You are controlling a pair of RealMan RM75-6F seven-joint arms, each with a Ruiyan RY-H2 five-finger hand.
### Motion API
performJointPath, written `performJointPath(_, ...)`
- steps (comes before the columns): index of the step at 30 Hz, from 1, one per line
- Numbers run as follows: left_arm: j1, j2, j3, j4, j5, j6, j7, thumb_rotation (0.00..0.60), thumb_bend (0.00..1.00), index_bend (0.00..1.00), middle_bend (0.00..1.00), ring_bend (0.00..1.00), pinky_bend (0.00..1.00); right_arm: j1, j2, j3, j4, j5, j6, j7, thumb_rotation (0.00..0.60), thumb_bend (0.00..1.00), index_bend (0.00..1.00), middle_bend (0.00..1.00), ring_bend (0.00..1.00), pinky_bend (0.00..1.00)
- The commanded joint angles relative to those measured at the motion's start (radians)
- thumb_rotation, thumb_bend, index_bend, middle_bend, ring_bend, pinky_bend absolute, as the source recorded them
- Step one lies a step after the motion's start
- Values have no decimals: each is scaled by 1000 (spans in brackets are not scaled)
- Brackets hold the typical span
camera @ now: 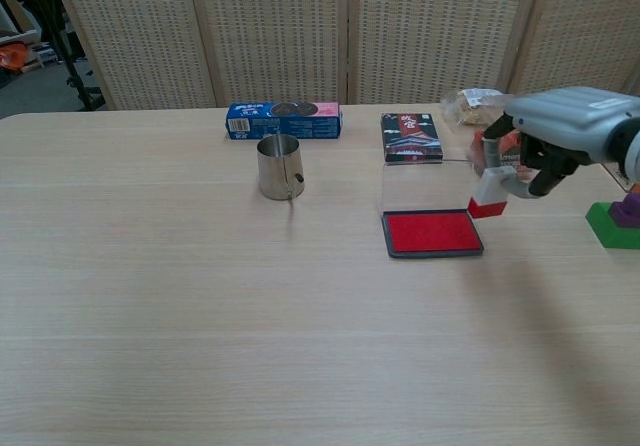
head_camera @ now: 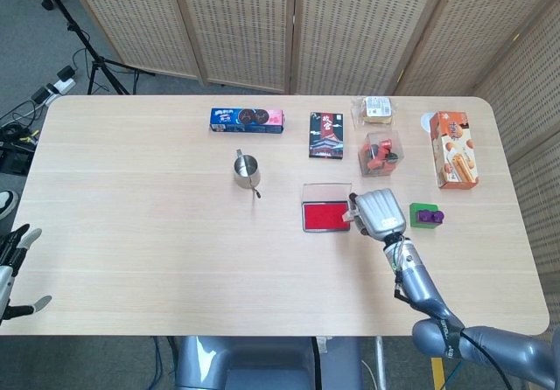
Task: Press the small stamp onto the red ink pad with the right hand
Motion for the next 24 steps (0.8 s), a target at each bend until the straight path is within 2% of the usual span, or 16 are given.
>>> performJointPath(1, 0, -3, 1, -1, 0, 1, 6, 600, 0, 0, 0, 0, 0, -41, 6, -49, 51, -66, 2, 73, 600, 569, 542, 1000, 1000, 1000)
performJointPath(4, 0, -7, 0, -1, -2, 0, 15, 600, 0, 0, 0, 0, 0, -67, -6, -75, 102, -111, 2, 137, 600, 569, 542, 1000, 1000, 1000)
performJointPath(14, -8, -21, 0, -4, -15, -17, 50, 600, 0, 0, 0, 0, 0, -119, -61, -112, 264, -203, -7, 304, 600, 569, 542, 1000, 1000, 1000)
performJointPath(24, -8, -26, 1, -10, -18, -18, 68, 600, 0, 0, 0, 0, 0, -138, -101, -112, 359, -266, -10, 381, 600, 569, 542, 1000, 1000, 1000)
